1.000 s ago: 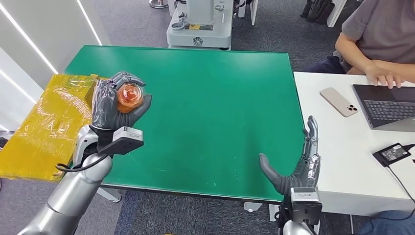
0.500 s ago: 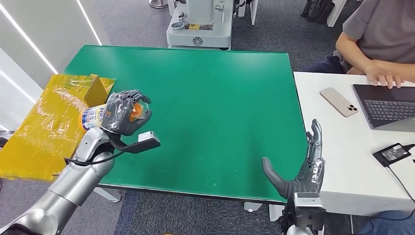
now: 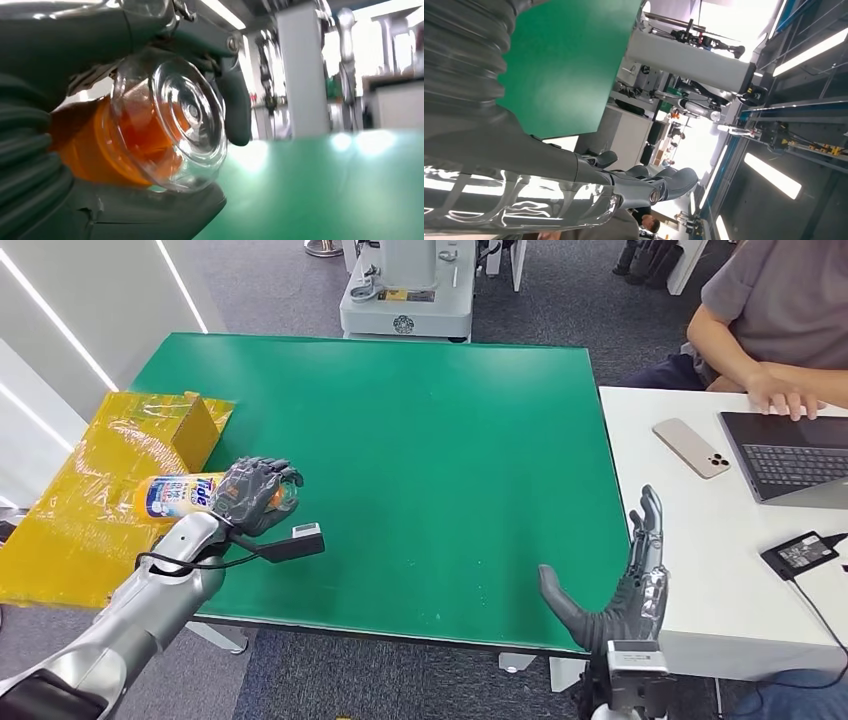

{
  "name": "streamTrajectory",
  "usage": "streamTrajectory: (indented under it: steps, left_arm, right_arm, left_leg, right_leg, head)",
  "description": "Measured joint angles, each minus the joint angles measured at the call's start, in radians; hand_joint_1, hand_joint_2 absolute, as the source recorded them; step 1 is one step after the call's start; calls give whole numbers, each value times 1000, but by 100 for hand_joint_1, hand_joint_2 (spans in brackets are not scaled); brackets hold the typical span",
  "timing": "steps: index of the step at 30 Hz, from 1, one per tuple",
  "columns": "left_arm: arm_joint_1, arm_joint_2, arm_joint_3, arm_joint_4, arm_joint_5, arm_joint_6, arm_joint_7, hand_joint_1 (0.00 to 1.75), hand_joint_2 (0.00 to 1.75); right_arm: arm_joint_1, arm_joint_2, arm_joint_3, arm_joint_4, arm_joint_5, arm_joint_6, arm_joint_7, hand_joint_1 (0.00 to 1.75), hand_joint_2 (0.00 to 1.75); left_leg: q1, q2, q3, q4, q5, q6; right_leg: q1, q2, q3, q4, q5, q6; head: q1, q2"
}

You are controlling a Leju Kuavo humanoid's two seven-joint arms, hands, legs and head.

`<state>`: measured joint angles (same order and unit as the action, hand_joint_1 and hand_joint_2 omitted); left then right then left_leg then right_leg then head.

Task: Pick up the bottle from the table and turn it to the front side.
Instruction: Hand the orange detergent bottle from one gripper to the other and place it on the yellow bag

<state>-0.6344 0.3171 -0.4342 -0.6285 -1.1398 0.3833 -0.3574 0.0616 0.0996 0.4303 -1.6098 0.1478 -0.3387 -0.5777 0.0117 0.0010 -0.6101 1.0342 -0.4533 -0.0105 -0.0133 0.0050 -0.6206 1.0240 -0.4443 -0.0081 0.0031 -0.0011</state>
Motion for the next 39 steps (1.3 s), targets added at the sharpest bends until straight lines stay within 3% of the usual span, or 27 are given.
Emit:
streamTrajectory:
  steps: [5,14,31,35,39]
  left_arm:
    - [-62,19,-17,126,-57,-89,-12,175,175]
    - [-105,36,-48,215,-93,-102,8,175,175]
    - [-72,64,-58,280,-150,-49,81,174,175]
    - [-71,53,-58,285,-171,-53,97,153,175]
    - [-71,35,-58,288,-180,-49,94,152,175]
  right_arm:
    - [-11,0,0,5,-18,-3,-9,0,175]
    - [-39,0,0,22,-26,-3,-13,0,175]
    - [-102,6,-1,76,-55,1,-31,0,175]
    - [-113,10,-1,86,-54,4,-31,0,175]
    - [-120,15,-1,96,-51,4,-31,0,175]
  left_leg:
    - [0,0,0,0,0,0]
    - [0,0,-1,0,0,0]
    - [0,0,-1,0,0,0]
    - [0,0,-1,0,0,0]
    - [0,0,-1,0,0,0]
  right_leg:
    - [0,0,0,0,0,0]
    - [0,0,0,0,0,0]
    - [0,0,0,0,0,0]
    - [0,0,0,0,0,0]
    - [0,0,0,0,0,0]
  head:
    - [0,0]
    - [0,0]
    - [0,0]
    - [0,0]
    - [0,0]
